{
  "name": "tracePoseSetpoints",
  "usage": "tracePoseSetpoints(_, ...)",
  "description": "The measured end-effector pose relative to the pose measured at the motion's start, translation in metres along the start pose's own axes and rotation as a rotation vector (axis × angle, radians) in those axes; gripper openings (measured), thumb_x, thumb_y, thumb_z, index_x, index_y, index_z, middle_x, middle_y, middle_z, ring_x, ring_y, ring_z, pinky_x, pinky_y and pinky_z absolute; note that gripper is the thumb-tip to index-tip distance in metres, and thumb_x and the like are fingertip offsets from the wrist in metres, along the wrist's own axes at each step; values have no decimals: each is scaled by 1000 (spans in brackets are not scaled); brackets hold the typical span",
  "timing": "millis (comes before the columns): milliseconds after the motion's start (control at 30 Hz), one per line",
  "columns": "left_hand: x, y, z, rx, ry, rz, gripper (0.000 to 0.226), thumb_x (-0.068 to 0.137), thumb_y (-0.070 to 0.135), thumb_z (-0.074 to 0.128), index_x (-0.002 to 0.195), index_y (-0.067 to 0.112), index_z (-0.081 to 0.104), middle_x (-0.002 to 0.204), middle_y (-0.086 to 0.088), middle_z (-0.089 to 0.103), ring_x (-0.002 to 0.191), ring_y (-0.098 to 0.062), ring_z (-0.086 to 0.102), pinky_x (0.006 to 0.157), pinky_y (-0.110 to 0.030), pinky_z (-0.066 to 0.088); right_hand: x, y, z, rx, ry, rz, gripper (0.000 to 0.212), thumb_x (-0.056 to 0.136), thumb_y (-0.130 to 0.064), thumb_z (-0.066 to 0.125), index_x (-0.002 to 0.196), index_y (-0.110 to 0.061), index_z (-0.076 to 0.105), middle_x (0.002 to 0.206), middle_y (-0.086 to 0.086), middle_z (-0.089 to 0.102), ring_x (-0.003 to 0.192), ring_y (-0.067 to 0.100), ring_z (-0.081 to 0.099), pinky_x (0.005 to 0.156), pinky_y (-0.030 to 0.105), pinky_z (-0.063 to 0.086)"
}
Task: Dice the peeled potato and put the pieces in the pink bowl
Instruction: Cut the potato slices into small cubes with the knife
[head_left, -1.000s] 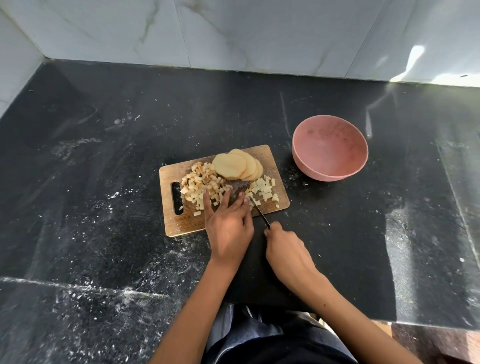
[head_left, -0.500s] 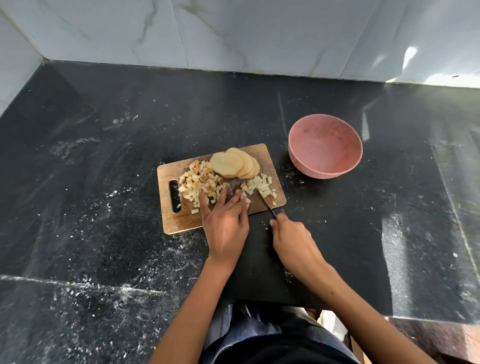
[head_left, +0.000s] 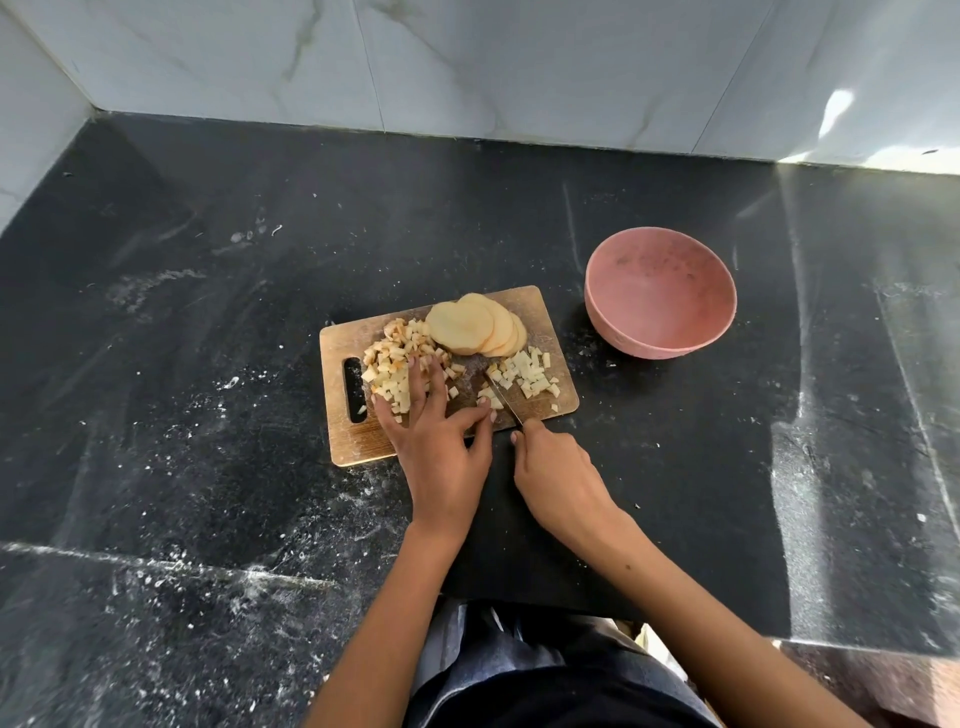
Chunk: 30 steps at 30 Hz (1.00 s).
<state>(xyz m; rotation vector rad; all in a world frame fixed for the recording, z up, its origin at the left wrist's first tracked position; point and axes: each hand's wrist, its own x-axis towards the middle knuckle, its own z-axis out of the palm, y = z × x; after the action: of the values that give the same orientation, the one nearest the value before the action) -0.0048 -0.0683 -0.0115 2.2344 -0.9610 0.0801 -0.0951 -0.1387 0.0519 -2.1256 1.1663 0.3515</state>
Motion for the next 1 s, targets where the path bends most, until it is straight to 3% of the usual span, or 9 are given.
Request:
tracePoseSetpoints(200, 2, 1, -1, 43, -11, -18, 4, 80, 24, 75, 83, 25, 77, 152, -13, 35, 147, -25, 15, 115, -51, -8, 2, 0, 0, -52, -3, -3, 27, 104, -26, 30, 117, -7, 45, 113, 19, 60, 106, 37, 57, 73, 36, 39)
tracePoseSetpoints(533, 3, 6, 3, 45, 31, -2, 9, 80, 27, 68, 77, 25, 76, 150, -14, 37, 147, -27, 18, 115, -58, -3, -33, 24, 9, -5, -33, 36, 23, 104, -32, 27, 94, -12, 35, 103, 18, 62, 98, 38, 58, 70, 37, 40)
tracePoseSetpoints(767, 1, 5, 1, 65, 18, -28, 1, 81, 24, 75, 82, 24, 76, 151, -17, 35, 147, -30, 14, 114, -61, 1, -17, 26, 1, 36, 34, 11, 24, 104, -33, 30, 92, -14, 39, 95, 16, 63, 88, 34, 60, 67, 36, 43)
tracePoseSetpoints(833, -2, 3, 0, 26, 54, -20, 17, 82, 23, 75, 99, 23, 75, 148, -20, 39, 147, -32, 13, 113, -64, 3, -12, 24, -4, 55, 56, -11, 23, 103, -33, 31, 91, -14, 40, 93, 15, 62, 87, 34, 60, 69, 37, 44)
tracePoseSetpoints(867, -2, 5, -2, -28, 79, -13, 40, 82, 21, 76, 120, 26, 64, 142, -21, 47, 147, -34, 13, 112, -66, 2, -10, 22, -6, 63, 67, -32, 24, 103, -33, 32, 90, -14, 40, 91, 15, 62, 86, 34, 60, 69, 37, 45)
tracePoseSetpoints(900, -3, 7, -5, -86, 107, -13, 69, 81, 17, 77, 137, 35, 41, 133, -23, 56, 146, -37, 14, 111, -66, 0, -10, 20, -7, 69, 72, -52, 24, 103, -33, 32, 90, -14, 40, 88, 14, 61, 85, 34, 60, 69, 37, 45)
tracePoseSetpoints(933, -4, 9, -7, -119, 127, -30, 93, 79, 13, 78, 140, 51, 18, 125, -24, 61, 145, -39, 15, 112, -64, -2, -10, 17, -8, 72, 70, -70, 25, 103, -33, 32, 89, -14, 40, 86, 13, 60, 84, 34, 59, 68, 37, 44)
tracePoseSetpoints(967, -5, 11, -9, -118, 128, -59, 104, 78, 11, 79, 138, 58, 8, 125, -23, 61, 145, -40, 16, 112, -61, -5, -10, 15, -8, 73, 61, -82, 25, 103, -33, 32, 89, -14, 41, 85, 12, 59, 84, 33, 59, 67, 36, 43)
tracePoseSetpoints(1000, -5, 12, -11, -113, 117, -78, 98, 77, 12, 80, 137, 57, 17, 132, -20, 57, 145, -36, 15, 113, -57, -6, -10, 12, -7, 70, 48, -93, 25, 103, -33, 32, 89, -15, 41, 86, 11, 59, 84, 32, 59, 66, 36, 42)
